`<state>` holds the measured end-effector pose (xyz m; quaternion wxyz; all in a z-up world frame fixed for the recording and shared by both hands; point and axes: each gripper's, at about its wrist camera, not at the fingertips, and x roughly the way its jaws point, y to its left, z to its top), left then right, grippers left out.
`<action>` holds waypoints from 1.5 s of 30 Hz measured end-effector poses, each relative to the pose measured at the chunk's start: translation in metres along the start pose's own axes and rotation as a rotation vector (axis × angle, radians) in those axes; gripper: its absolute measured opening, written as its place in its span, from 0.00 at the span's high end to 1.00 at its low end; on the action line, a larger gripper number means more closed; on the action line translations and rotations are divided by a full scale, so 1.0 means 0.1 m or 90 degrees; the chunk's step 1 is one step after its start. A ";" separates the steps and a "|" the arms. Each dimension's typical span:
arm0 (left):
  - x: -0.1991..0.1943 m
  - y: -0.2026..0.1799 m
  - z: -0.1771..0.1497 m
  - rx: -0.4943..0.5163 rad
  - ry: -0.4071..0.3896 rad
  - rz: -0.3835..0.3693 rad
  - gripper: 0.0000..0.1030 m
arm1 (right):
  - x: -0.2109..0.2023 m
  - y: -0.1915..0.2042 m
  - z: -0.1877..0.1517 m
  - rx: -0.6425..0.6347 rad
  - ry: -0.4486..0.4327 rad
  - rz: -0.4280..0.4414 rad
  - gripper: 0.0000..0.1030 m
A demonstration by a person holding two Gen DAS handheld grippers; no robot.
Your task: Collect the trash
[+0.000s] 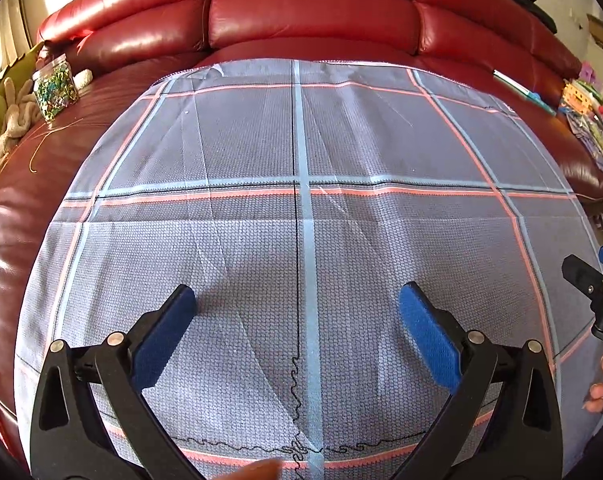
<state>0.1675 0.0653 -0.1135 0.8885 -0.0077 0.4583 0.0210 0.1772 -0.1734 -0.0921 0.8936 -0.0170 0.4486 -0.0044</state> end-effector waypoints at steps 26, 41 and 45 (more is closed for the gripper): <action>0.00 0.00 0.00 -0.001 0.000 -0.001 0.06 | 0.16 0.01 -0.01 0.006 0.013 -0.004 0.04; 0.00 0.01 0.00 -0.001 -0.001 -0.001 0.06 | 0.18 0.00 -0.03 0.010 0.013 0.003 0.04; 0.00 0.01 0.00 -0.001 -0.001 -0.001 0.06 | 0.19 -0.01 -0.03 0.015 0.014 0.008 0.04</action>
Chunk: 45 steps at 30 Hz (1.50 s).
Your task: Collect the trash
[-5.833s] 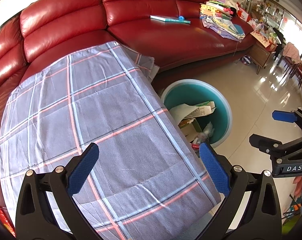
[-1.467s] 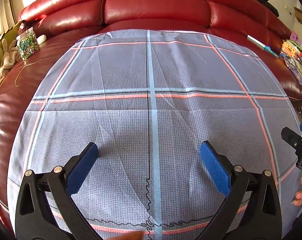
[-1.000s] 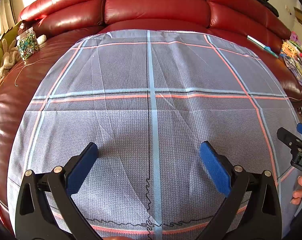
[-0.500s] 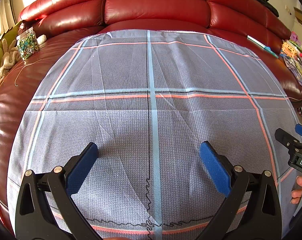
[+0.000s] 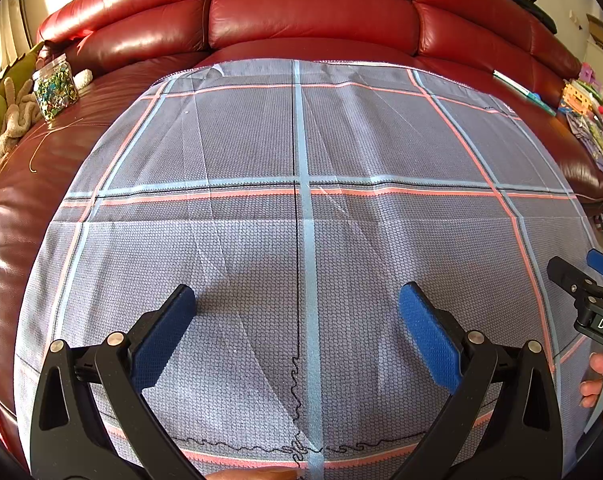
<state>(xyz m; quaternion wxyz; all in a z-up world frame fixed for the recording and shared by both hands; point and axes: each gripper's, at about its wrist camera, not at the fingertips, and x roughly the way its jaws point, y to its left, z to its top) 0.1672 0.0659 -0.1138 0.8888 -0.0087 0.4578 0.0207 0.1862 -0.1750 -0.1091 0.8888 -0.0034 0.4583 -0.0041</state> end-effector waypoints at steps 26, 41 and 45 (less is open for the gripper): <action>0.00 0.00 0.00 0.000 0.000 0.000 0.06 | 0.01 -0.01 -0.01 0.008 -0.001 0.004 0.03; 0.00 0.00 0.00 0.000 0.000 0.000 0.06 | 0.01 -0.02 -0.01 0.008 -0.001 0.005 0.03; 0.00 0.00 0.00 0.000 0.000 0.000 0.06 | 0.02 -0.02 -0.01 0.008 -0.001 0.005 0.03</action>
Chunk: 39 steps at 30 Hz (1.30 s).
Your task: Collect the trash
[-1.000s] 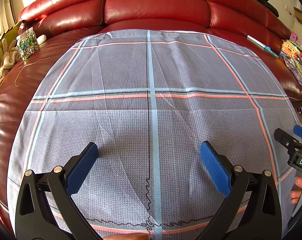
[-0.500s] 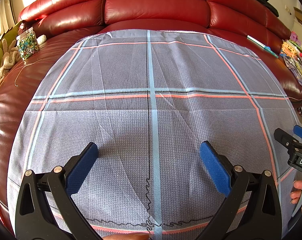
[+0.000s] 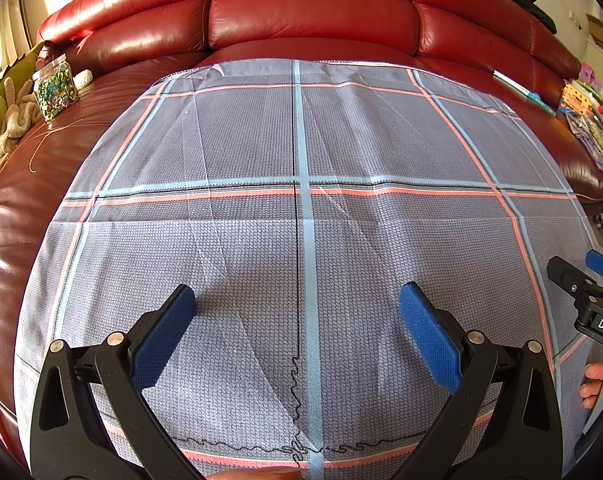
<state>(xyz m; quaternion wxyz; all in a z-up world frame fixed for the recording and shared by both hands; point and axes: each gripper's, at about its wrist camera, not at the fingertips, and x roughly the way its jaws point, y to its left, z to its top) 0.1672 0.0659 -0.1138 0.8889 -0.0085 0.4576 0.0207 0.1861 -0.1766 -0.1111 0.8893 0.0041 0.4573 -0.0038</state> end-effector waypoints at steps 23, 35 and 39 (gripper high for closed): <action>0.00 0.00 0.00 0.000 0.000 0.000 0.06 | -0.05 -0.01 -0.02 0.004 -0.016 0.004 0.03; 0.00 -0.01 0.01 0.000 -0.001 0.000 0.06 | -0.10 0.08 -0.02 -0.020 -0.030 -0.008 0.03; 0.00 -0.01 0.01 0.000 -0.001 0.000 0.06 | -0.13 0.06 -0.02 -0.015 -0.039 -0.010 0.03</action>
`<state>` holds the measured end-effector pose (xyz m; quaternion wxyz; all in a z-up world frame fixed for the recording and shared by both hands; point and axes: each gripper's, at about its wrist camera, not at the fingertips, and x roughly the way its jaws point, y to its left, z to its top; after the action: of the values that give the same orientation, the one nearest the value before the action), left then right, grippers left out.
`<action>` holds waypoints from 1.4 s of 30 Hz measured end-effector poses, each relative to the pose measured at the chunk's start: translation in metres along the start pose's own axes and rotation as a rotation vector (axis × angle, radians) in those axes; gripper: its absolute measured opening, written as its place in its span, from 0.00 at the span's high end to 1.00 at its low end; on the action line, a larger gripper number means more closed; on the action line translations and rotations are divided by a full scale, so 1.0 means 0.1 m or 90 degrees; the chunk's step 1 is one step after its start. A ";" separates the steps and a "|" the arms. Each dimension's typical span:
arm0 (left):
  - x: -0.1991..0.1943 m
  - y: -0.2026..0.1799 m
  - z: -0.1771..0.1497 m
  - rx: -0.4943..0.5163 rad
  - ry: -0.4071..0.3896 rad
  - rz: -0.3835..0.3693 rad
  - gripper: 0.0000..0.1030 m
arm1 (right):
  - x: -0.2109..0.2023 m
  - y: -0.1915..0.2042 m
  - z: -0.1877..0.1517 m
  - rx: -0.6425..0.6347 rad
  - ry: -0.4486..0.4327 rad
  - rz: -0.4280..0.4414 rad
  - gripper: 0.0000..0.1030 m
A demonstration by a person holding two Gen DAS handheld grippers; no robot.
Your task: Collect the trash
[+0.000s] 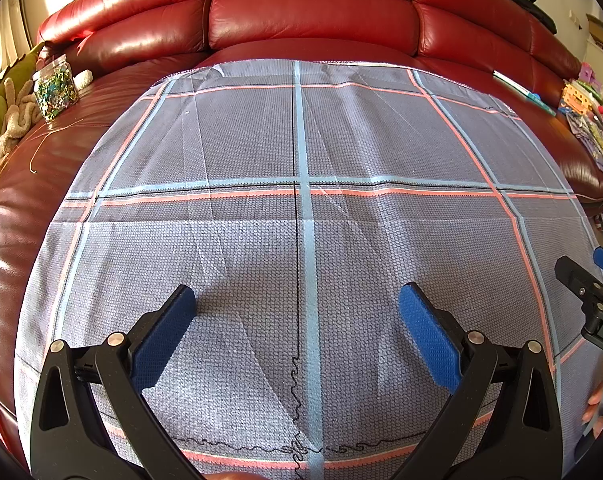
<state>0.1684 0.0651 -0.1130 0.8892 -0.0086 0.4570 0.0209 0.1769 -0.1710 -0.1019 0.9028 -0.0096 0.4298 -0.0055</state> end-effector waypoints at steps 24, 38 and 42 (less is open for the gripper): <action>0.00 0.00 0.00 0.000 0.000 0.000 0.06 | -0.06 0.00 -0.01 -0.004 -0.015 -0.010 0.03; 0.00 0.00 0.00 0.000 0.000 0.000 0.06 | -0.13 -0.01 -0.01 0.000 -0.038 -0.017 0.03; 0.00 0.00 -0.01 0.000 0.000 0.000 0.06 | -0.15 0.00 -0.01 -0.003 -0.043 -0.018 0.03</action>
<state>0.1676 0.0655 -0.1130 0.8892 -0.0087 0.4569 0.0208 0.1666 -0.1708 -0.0906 0.9167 -0.0181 0.3989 -0.0172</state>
